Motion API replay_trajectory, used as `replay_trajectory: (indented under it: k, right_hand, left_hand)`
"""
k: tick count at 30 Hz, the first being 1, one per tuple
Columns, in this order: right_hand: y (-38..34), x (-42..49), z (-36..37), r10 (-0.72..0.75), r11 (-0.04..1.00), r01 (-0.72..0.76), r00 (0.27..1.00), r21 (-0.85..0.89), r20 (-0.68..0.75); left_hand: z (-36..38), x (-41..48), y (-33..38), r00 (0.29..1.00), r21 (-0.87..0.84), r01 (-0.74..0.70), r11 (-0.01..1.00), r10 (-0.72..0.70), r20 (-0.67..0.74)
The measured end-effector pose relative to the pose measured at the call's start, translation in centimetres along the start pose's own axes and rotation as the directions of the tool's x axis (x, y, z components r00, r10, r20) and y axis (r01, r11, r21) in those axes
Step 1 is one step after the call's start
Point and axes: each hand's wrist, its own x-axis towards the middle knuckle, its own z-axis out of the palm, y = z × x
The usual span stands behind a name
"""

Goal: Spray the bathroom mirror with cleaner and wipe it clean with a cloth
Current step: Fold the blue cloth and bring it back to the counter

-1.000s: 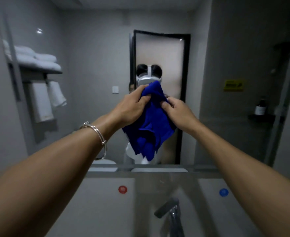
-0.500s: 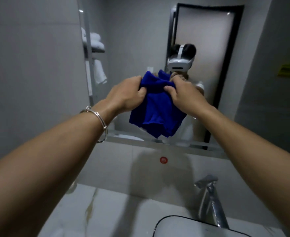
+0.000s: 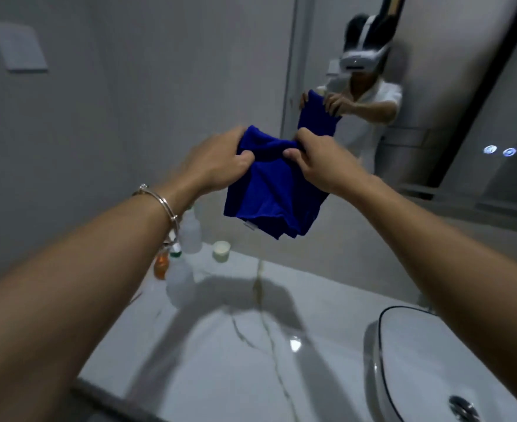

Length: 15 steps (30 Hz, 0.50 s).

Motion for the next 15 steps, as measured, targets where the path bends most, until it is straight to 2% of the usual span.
replay_trajectory:
  k: [4,10,15]
  right_hand:
    - [-4.9,0.4,4.9,0.011,1.0,-0.012,0.994,0.009,0.105]
    - [-9.9,1.5,13.3,-0.043,0.992,0.007,0.958,0.126,0.284]
    - [-11.7,2.0,19.0,-0.097,0.984,0.03,0.918,0.178,0.384]
  left_hand:
    - [-1.1,-3.5,-6.2,0.995,-0.012,0.076,0.997,-0.075,0.067]
    - [-1.0,-8.6,-14.3,0.97,-0.051,0.21,0.976,-0.202,0.133]
    - [-0.3,-10.9,-19.7,0.91,-0.05,0.363,0.931,-0.342,0.236]
